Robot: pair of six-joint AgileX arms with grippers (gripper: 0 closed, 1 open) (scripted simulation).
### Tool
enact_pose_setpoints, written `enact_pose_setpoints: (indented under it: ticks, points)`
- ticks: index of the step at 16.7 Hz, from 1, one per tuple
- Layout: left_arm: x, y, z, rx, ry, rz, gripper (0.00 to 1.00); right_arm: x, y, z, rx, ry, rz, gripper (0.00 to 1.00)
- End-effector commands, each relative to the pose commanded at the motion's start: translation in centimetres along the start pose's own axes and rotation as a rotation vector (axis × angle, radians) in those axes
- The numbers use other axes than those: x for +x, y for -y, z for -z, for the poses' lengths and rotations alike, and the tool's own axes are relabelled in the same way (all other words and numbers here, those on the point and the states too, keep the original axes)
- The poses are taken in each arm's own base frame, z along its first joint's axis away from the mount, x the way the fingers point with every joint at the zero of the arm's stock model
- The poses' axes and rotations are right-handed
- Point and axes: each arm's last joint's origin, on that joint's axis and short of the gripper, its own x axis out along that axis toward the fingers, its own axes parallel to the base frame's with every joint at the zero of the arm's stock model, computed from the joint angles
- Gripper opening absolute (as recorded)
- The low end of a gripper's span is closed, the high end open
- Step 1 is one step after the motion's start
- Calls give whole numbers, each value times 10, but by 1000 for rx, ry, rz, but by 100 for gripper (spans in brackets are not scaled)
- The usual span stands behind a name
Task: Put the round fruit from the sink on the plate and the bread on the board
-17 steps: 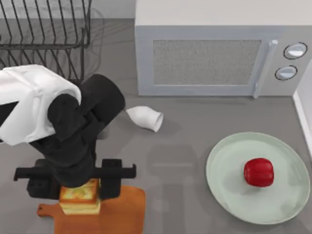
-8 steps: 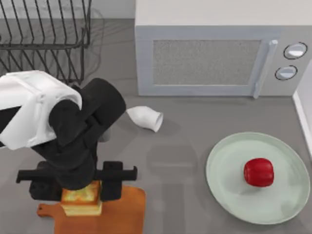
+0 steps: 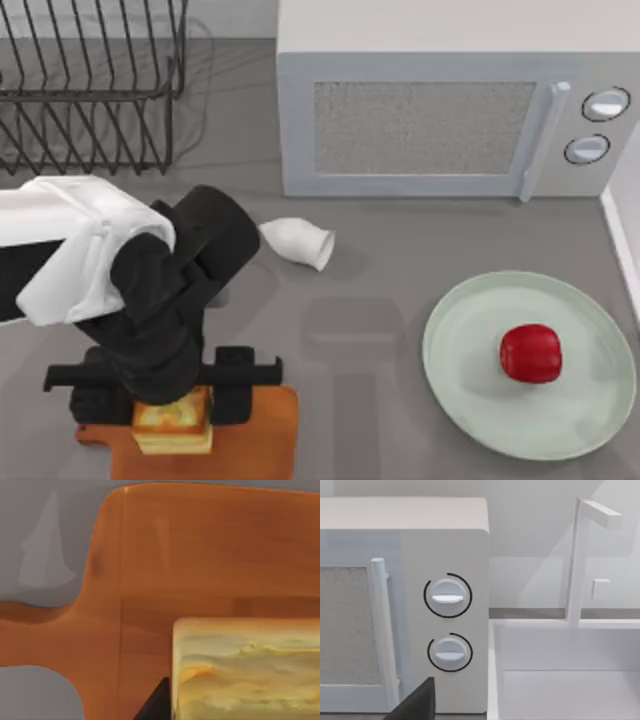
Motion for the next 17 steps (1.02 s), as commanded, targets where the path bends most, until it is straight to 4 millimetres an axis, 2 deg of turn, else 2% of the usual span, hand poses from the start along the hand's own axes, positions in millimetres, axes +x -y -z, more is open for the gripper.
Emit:
enact_pose_setpoints:
  ticks: [4,7,17]
  points:
    - [12,0,1,1,-1,-1,0,0,0,0,0,0,0,100]
    - [12,0,1,1,-1,-1,0,0,0,0,0,0,0,100]
    - [12,0,1,1,-1,-1,75,0,0,0,0,0,0,100]
